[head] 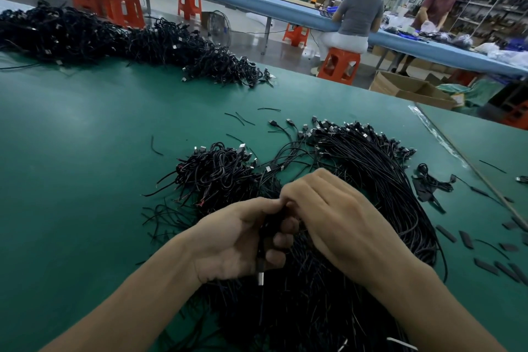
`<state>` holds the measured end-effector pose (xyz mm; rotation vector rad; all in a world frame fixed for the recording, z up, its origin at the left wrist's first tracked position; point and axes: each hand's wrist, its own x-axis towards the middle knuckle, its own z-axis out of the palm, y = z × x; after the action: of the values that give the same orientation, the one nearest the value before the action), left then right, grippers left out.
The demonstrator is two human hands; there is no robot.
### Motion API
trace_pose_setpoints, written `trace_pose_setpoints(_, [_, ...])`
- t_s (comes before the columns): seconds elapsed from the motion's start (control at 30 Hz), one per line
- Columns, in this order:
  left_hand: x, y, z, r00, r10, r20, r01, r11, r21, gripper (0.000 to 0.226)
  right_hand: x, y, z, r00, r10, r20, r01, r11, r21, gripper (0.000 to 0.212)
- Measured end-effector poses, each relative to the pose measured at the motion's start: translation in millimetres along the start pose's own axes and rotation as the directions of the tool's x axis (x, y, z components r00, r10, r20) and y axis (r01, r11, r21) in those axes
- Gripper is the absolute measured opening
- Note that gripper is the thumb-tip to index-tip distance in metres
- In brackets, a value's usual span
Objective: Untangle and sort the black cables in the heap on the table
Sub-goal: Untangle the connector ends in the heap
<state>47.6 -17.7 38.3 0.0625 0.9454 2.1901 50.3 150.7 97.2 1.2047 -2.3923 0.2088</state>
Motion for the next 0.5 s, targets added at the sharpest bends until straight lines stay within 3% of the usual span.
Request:
trace_pose_setpoints(0.07, [4, -7, -4, 0.996, 0.083, -0.04, -0.083, 0.997, 0.001, 0.022, -1, 4, 3, 0.999, 0.034, 0.006, -0.034, 0.999, 0.008, 0.028])
trace_pose_setpoints(0.2, [7, -16, -3, 0.928, 0.348, -0.135, -0.288, 0.898, 0.333, 0.042, 0, 5, 10, 0.992, 0.124, -0.007, -0.122, 0.989, 0.083, 0.028])
trace_pose_setpoints(0.3, [8, -18, -2, 0.769, 0.622, -0.143, -0.36, 0.608, 0.708, 0.033, -2, 4, 19, 0.969, 0.233, -0.078, -0.212, 0.953, 0.218, 0.02])
trace_pose_setpoints(0.4, [10, -17, -6, 0.582, 0.808, -0.093, -0.27, 0.3, 0.915, 0.023, -3, 1, 28, 0.93, 0.313, -0.195, -0.252, 0.926, 0.283, 0.012])
trace_pose_setpoints(0.43, [9, -15, -6, 0.551, 0.831, -0.076, -0.254, 0.254, 0.933, 0.017, -2, 0, 32, 0.909, 0.343, -0.235, -0.265, 0.914, 0.308, 0.015])
trace_pose_setpoints(0.5, [10, -13, -4, 0.586, 0.808, -0.067, -0.279, 0.278, 0.919, 0.011, 0, -3, 38, 0.845, 0.45, -0.29, -0.32, 0.859, 0.399, 0.029])
